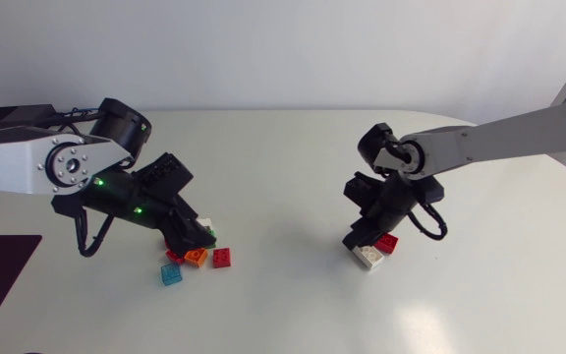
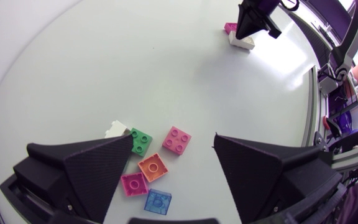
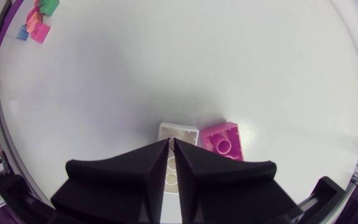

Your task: Sort duplo bricks by size, large to the right and small to the left

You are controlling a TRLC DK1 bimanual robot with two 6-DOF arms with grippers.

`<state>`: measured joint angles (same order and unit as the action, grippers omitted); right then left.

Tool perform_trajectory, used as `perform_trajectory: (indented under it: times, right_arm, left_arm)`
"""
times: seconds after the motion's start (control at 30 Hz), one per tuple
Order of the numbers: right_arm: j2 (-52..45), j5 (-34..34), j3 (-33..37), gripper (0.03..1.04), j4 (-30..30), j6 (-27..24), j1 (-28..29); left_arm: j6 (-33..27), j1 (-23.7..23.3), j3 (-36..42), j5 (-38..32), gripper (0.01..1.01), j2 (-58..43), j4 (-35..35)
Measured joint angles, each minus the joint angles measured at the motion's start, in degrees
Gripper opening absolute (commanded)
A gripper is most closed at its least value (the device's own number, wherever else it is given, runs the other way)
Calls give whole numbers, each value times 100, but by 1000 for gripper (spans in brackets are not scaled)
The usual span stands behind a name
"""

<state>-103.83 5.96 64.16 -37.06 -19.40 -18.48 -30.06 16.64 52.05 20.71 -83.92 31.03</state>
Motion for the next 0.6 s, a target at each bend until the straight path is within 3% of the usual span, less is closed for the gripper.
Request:
perform_trajectory:
  times: [0.37, 0.4, 0.5, 0.6]
  right_arm:
    - [483, -168, -404, 143, -4, -254, 463]
    - [575, -168, -437, 169, -4, -256, 476]
    - [826, -144, -455, 402, 0, -258, 527]
    - [903, -138, -367, 434, 4, -256, 535]
  left_arm:
    - [42, 42, 0, 0, 920, 2, 0]
    - [44, 42, 0, 0, 926, 2, 0]
    - [111, 44, 0, 0, 967, 2, 0]
    - [149, 42, 2, -2, 975, 2, 0]
